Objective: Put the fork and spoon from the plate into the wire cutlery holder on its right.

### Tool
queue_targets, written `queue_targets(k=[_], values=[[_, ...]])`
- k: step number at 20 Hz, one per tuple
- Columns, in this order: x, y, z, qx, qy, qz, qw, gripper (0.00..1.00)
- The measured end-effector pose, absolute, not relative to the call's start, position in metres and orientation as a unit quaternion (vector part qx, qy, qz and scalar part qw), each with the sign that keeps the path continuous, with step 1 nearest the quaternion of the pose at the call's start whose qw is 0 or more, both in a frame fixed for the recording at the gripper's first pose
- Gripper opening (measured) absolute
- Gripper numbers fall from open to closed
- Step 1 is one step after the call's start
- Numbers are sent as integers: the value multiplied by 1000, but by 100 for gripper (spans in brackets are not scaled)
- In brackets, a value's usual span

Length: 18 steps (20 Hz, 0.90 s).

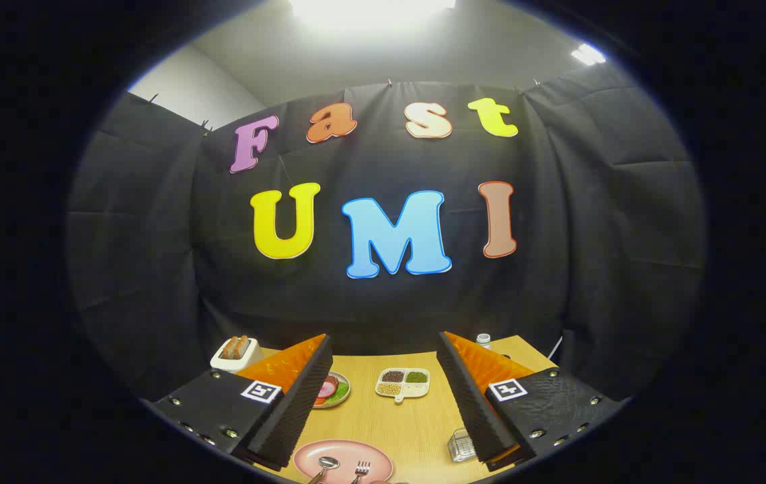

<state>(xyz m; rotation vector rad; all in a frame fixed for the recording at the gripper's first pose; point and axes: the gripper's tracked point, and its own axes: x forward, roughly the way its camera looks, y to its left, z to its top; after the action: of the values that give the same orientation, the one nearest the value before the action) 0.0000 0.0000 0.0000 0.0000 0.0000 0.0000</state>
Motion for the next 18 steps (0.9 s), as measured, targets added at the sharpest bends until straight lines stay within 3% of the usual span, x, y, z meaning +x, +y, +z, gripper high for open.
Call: queue_targets(k=[12, 18], values=[[1, 7, -109, 6, 114, 14, 993, 97], [-10, 20, -185, 33, 220, 28, 974, 96]])
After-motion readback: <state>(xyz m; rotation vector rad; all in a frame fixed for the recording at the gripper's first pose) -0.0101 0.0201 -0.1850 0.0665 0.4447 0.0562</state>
